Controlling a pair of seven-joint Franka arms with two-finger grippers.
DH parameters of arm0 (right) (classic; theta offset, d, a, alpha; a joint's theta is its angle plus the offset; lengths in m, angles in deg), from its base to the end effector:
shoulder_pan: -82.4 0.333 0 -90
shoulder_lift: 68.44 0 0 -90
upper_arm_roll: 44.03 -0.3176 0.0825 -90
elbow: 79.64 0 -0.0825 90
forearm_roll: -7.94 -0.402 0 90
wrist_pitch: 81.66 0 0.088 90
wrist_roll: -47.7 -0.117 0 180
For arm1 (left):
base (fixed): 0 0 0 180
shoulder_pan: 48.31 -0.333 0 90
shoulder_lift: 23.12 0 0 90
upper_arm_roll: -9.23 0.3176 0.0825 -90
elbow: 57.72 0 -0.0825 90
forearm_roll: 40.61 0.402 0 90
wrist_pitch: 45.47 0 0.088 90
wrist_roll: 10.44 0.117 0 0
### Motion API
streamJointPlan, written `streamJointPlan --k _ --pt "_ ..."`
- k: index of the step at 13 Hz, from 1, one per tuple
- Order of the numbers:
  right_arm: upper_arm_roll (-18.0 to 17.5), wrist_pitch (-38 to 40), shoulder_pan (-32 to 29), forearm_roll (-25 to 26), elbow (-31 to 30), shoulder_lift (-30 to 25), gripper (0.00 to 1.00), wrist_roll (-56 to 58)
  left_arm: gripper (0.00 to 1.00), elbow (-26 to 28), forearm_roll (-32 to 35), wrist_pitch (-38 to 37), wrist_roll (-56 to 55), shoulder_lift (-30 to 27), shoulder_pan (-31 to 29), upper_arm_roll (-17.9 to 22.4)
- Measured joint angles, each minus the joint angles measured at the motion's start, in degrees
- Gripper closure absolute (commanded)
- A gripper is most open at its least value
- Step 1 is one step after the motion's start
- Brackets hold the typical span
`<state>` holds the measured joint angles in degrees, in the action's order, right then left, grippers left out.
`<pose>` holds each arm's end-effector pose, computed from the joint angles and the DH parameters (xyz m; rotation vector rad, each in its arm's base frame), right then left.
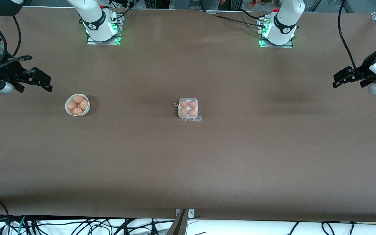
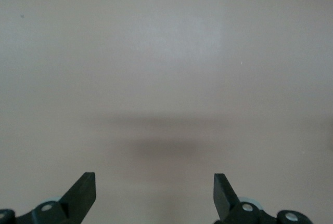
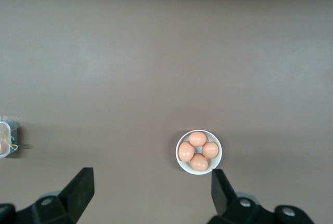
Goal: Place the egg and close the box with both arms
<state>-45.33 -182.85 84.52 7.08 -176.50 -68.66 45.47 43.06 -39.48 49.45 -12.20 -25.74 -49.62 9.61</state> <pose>0.5860 0.0365 0.5767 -3.1204 -0.0288 -0.1227 0.5585 0.0187 0.5569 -3.1197 -0.0904 0.0883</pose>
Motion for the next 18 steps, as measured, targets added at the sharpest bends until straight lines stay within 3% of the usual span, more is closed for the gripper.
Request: streamJointPlan --k 18 --pt "0.01 -0.15 -0.08 1.62 0.0 0.5 0.0 -0.01 0.0 0.2 -0.01 -1.06 0.0 0.85 -0.28 -1.1"
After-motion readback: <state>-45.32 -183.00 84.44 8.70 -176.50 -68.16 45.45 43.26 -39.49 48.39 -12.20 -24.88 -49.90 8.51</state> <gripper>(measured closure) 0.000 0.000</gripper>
